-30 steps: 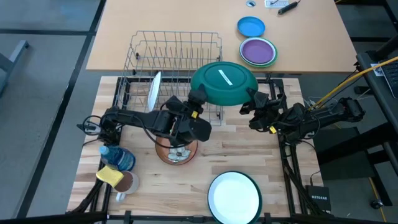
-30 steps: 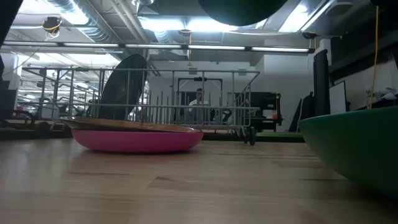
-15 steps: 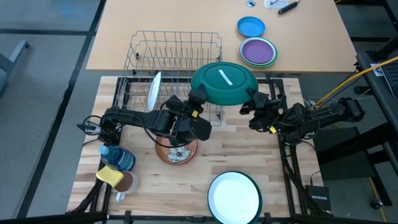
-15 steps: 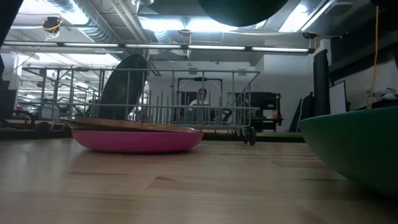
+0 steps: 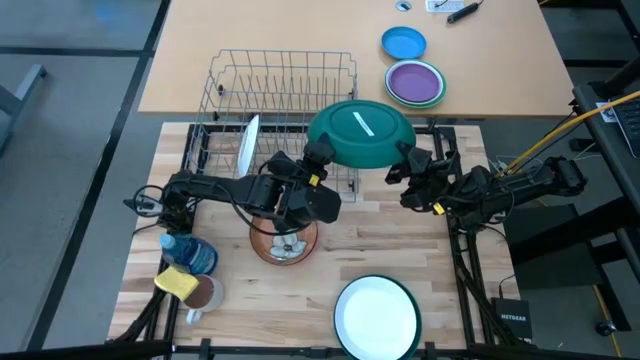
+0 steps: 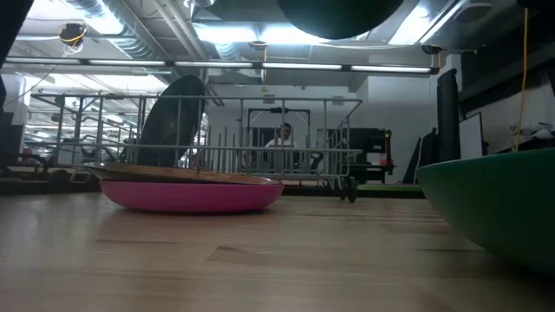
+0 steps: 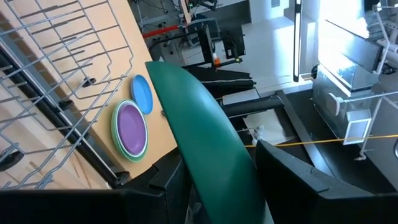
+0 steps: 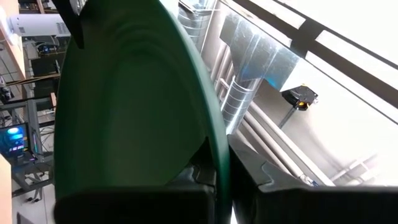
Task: Sort dishes
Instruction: Put the top green plate on the dish rack
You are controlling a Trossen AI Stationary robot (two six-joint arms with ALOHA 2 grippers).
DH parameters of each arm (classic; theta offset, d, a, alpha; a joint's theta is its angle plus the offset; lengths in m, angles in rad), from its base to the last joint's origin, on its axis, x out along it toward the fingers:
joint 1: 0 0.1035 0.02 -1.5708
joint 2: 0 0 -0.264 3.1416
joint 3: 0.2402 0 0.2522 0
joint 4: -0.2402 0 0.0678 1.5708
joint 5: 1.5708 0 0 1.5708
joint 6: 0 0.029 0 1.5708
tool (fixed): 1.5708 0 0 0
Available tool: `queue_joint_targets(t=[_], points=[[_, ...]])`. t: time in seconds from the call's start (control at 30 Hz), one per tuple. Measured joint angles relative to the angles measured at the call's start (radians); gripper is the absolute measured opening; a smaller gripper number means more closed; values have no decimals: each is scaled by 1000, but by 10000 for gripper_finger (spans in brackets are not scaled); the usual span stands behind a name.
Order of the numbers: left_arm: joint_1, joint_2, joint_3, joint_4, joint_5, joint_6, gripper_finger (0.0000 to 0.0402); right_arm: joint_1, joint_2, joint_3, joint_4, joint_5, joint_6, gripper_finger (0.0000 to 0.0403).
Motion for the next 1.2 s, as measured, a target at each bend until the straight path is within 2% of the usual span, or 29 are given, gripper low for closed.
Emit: queue_joint_targets(t=[0.13, 0.47, 0.77, 0.97, 1.2], points=[[2, 0, 1, 1, 22, 1, 153, 0, 0, 0, 0, -7, 0, 19], [4, -3, 3, 20, 27, -5, 71, 2, 1, -2, -20, -17, 6, 19], [4, -3, 3, 8, 31, 3, 70, 2, -1, -2, -51, -14, 56, 22], [3, -2, 3, 5, 34, 24, 68, 2, 2, -2, -75, -8, 69, 62], [2, 4, -1, 5, 59, 39, 53, 1, 5, -3, -181, -11, 181, 117]])
